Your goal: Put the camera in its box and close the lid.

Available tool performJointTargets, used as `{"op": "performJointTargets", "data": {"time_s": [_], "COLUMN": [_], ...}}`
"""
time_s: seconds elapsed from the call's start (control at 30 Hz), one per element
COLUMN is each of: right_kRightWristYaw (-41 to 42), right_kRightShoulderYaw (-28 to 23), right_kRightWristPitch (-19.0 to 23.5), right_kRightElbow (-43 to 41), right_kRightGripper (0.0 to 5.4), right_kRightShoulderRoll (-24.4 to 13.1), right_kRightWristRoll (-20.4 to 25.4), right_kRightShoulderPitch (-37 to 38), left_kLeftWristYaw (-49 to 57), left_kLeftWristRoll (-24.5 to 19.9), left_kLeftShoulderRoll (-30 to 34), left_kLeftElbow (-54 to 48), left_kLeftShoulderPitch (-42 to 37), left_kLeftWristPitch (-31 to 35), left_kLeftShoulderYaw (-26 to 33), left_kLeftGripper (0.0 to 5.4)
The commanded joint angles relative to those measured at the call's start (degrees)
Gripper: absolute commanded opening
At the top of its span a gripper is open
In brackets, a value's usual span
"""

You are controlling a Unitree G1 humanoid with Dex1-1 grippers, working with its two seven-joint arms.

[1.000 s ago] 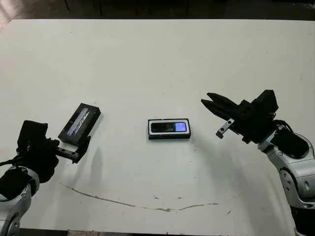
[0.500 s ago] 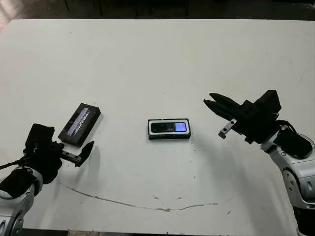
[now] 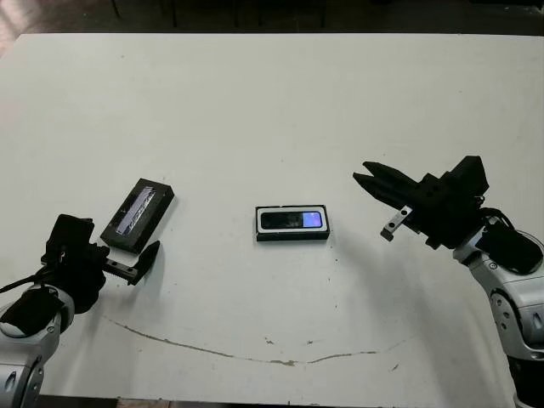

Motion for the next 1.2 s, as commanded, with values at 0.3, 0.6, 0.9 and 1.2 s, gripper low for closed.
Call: {"op": "performJointTargets", "data": {"time_s": [0.3, 0.6, 0.9, 1.2], "right_kRightWristYaw": [0.89, 0.64, 0.54, 0.44], "right_kRightShoulderYaw": [-0.84, -0.79, -0.83, -0.59], "right_kRightWristPitch": [0.01, 0.31, 1.06, 1.5], "right_kRightElbow": [0.23, -0.06, -0.86, -0.53], "right_kRightGripper": [0.0, 0.0, 0.0, 0.0], "right_kRightShoulderRoll": [-1.02, -1.73, -2.19, -2.1], "right_kRightWristRoll": [0.52, 0.32, 0.36, 0.34], "right_kRightShoulderPitch": [1.19, 1.01, 1.11, 0.72], "left_kLeftWristYaw": [-2.45, -6.43, -10.58, -8.01], "left_kLeftWristRoll": [-4.19, -6.67, -8.52, -6.56], "left_kLeftShoulderRoll": [-3.13, -0.89, 1.36, 0.84], "left_kLeftElbow": [6.79, 7.68, 7.53, 1.9], "left_kLeftShoulderPitch": [1.56, 1.37, 0.44, 0.46], "left_kLeftWristPitch": [-4.2, -5.33, -5.38, -8.53], "left_kLeftShoulderYaw": [2.07, 1.39, 0.26, 0.57], "left_kLeftGripper": [4.5, 2.4, 1.51, 1.5]}}
